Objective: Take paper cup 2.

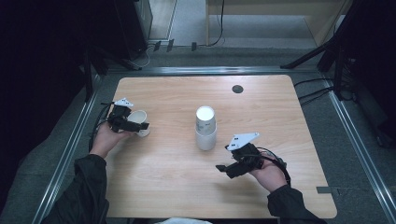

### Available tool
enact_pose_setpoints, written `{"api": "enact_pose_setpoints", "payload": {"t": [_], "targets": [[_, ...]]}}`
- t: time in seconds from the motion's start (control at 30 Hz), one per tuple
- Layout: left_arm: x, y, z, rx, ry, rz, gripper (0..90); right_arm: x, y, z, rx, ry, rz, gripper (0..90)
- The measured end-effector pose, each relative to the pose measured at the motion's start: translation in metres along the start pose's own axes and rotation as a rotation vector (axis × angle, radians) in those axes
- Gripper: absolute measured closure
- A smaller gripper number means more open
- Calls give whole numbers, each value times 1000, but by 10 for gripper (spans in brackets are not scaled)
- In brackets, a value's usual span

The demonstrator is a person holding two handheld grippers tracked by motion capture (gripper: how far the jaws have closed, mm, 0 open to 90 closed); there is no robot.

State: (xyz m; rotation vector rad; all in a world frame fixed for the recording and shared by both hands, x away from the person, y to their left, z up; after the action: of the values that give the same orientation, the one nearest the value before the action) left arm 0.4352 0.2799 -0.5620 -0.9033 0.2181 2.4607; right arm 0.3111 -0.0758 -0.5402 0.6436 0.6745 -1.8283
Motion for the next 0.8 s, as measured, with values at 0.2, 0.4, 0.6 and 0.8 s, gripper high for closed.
{"api": "enact_pose_setpoints", "payload": {"t": [0.2, 0.4, 0.6, 0.8], "targets": [[0, 1, -1, -7, -10, 4, 199, 0, 0, 0, 0, 0, 1, 223], [-1, 2, 0, 16, -14, 19, 149, 0, 0, 1, -1, 0, 5, 223], [-2, 4, 3, 56, -21, 44, 118, -1, 0, 1, 2, 9, 8, 223], [-5, 6, 8, 67, -29, 44, 109, -2, 0, 3, -2, 18, 9, 217]]}}
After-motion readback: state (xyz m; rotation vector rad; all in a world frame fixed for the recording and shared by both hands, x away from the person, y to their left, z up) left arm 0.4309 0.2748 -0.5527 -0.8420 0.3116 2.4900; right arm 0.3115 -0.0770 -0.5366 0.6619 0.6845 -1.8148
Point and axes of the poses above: each handheld gripper's, and its own axes: z roughly backward along the jaws, x roughly out of its underside, y roughly to its right, the point moved 8 cm from there along -z, roughly forward along the jaws, and after that the axes turned 9 degrees about -x, right-handed, at the moved point
